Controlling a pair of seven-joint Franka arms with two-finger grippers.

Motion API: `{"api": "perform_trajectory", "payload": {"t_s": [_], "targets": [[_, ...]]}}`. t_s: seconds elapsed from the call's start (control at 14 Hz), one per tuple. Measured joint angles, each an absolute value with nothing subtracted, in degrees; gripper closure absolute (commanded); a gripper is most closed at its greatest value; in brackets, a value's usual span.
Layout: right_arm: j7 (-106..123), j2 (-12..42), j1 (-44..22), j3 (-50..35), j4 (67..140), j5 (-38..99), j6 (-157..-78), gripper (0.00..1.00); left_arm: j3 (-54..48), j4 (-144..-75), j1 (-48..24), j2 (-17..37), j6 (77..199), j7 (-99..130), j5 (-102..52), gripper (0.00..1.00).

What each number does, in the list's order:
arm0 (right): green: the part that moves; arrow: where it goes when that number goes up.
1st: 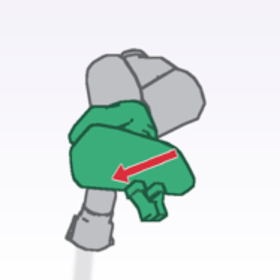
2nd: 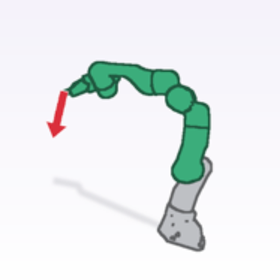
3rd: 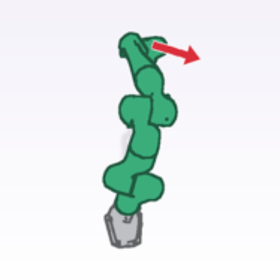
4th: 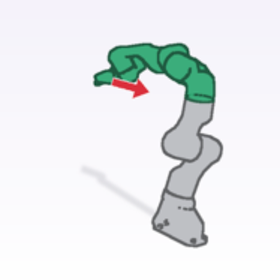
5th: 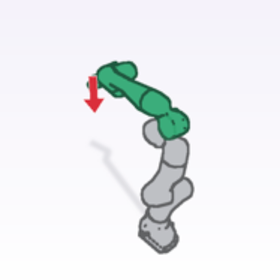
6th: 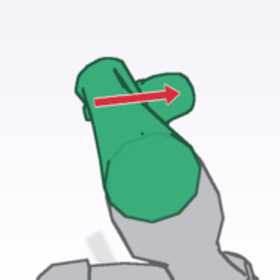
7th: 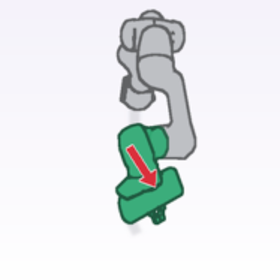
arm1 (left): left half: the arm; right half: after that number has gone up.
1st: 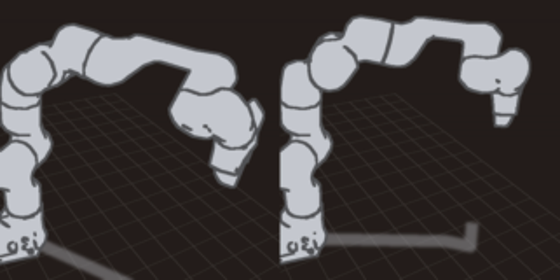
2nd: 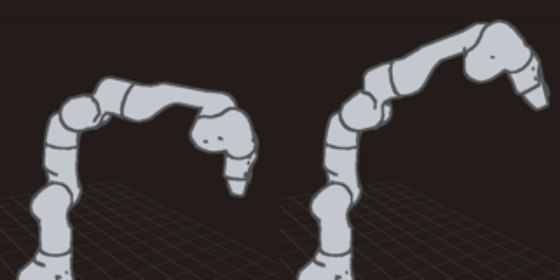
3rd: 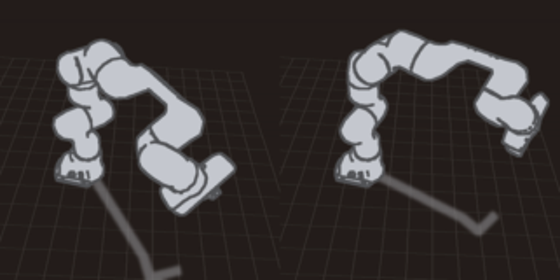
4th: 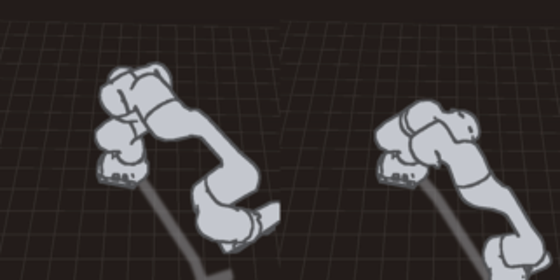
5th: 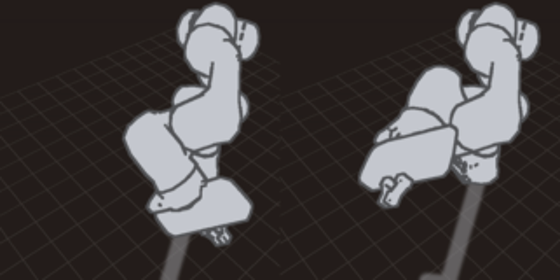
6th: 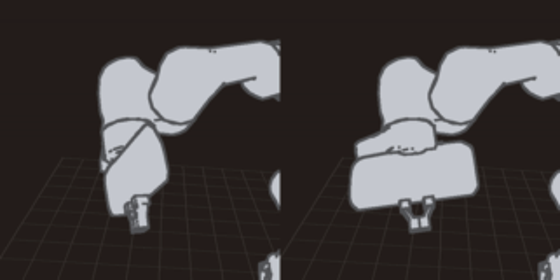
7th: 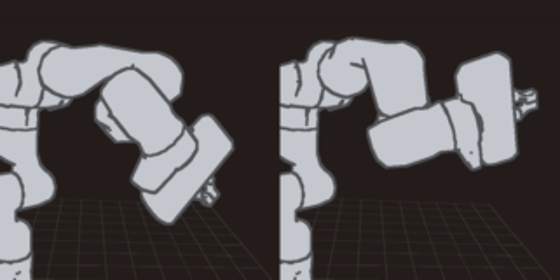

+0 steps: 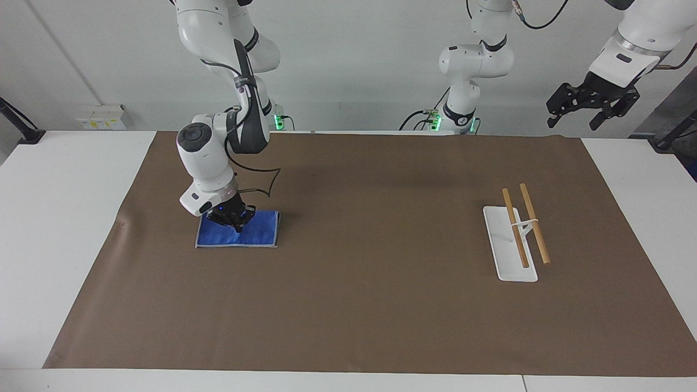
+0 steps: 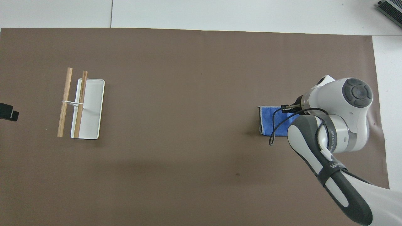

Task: Right arm passes towel to left arm to hang
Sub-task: 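Close the right gripper on the blue towel's edge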

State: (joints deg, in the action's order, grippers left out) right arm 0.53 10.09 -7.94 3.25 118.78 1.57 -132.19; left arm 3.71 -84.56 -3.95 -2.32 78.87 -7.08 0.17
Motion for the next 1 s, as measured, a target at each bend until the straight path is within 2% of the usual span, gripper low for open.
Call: {"api": "perform_trajectory", "payload": {"t_s": [0.07, 0.14, 0.21, 0.29, 0.36, 0.64, 1.0], "targets": [[0.48, 9.82, -7.94, 3.14, 118.28, 1.59, -131.68, 1.00, 3.71, -84.56, -3.95, -2.32, 78.87, -7.08, 0.17, 0.00], [0.48, 9.58, -7.94, 3.10, 118.25, 1.61, -131.64, 0.94, 3.71, -84.56, -3.95, -2.32, 78.87, -7.08, 0.17, 0.00], [0.48, 9.55, -7.94, 3.10, 118.29, 1.61, -131.64, 0.70, 3.71, -84.56, -3.95, -2.32, 78.87, -7.08, 0.17, 0.00], [0.48, 9.56, -7.94, 3.10, 118.48, 1.61, -131.64, 0.19, 3.71, -84.56, -3.95, -2.32, 78.87, -7.08, 0.17, 0.00], [0.48, 9.56, -7.90, 3.11, 118.91, 1.61, -131.86, 0.00, 3.71, -84.56, -3.95, -2.32, 78.87, -7.08, 0.17, 0.00], [0.53, 9.55, -7.71, 3.17, 124.30, 1.61, -139.55, 0.00, 3.71, -84.56, -3.95, -2.32, 78.87, -7.08, 0.17, 0.00], [1.99, 9.56, -7.52, 3.20, 127.18, 1.61, -141.19, 0.00, 3.71, -84.56, -3.95, -2.32, 78.87, -7.08, 0.17, 0.00]]}}
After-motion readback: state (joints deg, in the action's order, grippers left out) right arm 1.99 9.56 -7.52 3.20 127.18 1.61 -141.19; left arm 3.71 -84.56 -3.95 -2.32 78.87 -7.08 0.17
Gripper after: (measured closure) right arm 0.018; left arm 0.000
